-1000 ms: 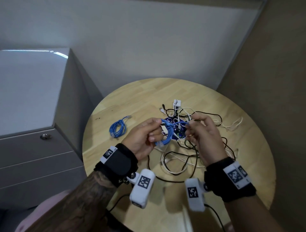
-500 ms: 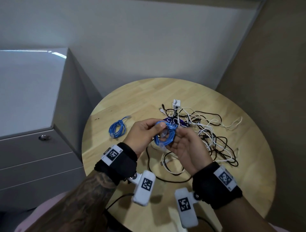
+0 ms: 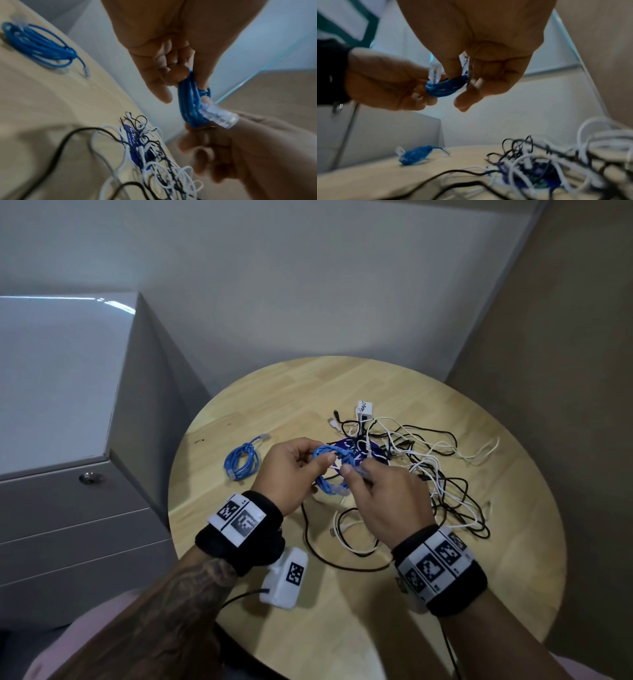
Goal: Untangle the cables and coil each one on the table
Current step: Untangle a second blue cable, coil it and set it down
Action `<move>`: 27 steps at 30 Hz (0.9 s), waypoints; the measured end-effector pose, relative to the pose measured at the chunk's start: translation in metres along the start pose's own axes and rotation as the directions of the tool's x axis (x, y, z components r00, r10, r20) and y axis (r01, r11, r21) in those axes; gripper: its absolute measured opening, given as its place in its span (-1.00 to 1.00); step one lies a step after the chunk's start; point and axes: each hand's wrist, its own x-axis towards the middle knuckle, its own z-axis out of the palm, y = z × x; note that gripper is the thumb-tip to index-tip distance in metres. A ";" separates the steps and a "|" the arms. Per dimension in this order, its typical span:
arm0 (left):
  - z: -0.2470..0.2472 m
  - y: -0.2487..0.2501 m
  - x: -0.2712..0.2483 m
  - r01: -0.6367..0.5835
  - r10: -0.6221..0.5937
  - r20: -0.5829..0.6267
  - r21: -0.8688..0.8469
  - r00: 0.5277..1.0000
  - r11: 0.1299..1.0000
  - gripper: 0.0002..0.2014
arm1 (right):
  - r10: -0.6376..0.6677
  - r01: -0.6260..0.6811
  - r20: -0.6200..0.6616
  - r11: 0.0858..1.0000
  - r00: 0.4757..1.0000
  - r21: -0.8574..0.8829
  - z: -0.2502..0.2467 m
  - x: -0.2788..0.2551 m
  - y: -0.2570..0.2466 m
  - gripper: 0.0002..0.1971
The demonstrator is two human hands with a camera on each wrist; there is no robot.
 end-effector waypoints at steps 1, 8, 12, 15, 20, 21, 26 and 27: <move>-0.003 -0.003 0.001 -0.011 0.012 -0.003 0.061 1.000 0.998 -0.91 | -0.040 0.040 -0.005 0.999 0.999 -0.013 -0.002 0.000 -0.001 -0.56; -0.031 -0.017 -0.005 0.040 -0.046 0.032 0.170 0.998 0.985 -0.85 | -0.171 0.161 0.109 0.982 0.979 0.095 0.002 -0.009 -0.012 -0.54; -0.059 -0.033 -0.012 0.042 -0.046 0.007 0.282 0.999 0.959 -0.87 | -0.201 0.112 0.375 0.963 0.905 0.245 0.029 -0.019 -0.013 -0.73; -0.096 -0.044 0.003 0.106 -0.055 -0.267 0.177 0.962 0.979 -0.85 | -0.190 0.063 0.446 0.957 0.874 0.284 0.034 -0.019 -0.009 -0.74; -0.123 -0.052 0.051 0.278 -0.323 -0.399 -0.169 0.858 0.946 -0.90 | -0.073 -0.055 0.376 0.946 0.924 0.319 0.026 -0.007 0.012 -0.84; -0.125 -0.056 0.062 0.299 -0.369 -0.410 -0.226 0.834 0.927 -0.89 | -0.052 -0.064 0.381 0.957 0.923 0.284 0.023 -0.007 0.016 -0.85; -0.135 -0.085 0.111 0.433 -0.502 -0.453 -0.254 0.737 0.865 -0.86 | 0.020 -0.141 0.390 0.948 0.921 0.286 0.013 -0.004 0.035 -0.91; -0.137 -0.090 0.118 0.488 -0.520 -0.428 -0.191 0.739 0.852 -0.82 | 0.034 -0.155 0.395 0.947 0.918 0.280 0.011 -0.001 0.038 -0.91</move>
